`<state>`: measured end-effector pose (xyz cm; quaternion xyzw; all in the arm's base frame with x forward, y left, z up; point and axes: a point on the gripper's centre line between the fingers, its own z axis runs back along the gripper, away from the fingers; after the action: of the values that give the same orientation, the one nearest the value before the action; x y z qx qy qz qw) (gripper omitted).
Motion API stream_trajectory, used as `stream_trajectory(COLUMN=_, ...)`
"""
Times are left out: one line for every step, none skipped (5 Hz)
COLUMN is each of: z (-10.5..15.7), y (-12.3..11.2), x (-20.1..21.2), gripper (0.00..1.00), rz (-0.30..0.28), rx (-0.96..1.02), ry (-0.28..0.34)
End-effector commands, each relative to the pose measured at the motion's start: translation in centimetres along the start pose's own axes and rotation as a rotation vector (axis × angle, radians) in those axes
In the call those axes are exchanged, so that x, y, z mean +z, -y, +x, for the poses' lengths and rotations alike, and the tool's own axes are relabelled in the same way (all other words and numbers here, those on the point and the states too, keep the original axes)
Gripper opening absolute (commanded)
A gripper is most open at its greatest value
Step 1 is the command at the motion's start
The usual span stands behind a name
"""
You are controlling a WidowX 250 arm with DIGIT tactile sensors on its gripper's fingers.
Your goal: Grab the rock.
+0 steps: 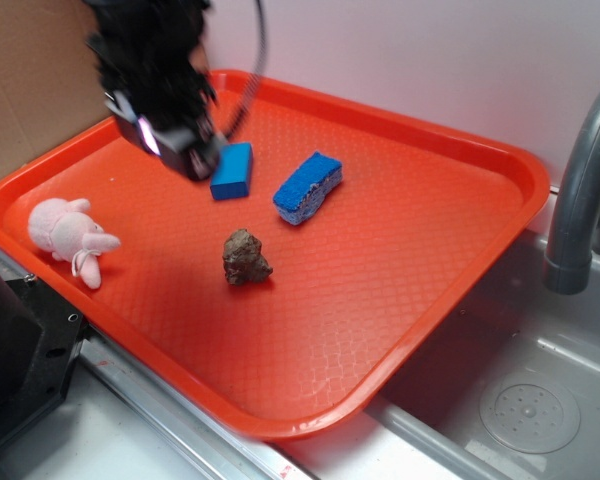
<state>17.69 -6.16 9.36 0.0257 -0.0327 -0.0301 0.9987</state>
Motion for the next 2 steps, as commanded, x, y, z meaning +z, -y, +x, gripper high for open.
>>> stream_trajectory(z=0.0, y=3.9, x=-4.0, gripper=1.0, rz=0.011, rx=-0.134, ry=0.013)
stream_trajectory(z=0.2, y=2.5, x=-5.3, gripper=1.0, rz=0.021, rx=-0.112, ry=-0.003)
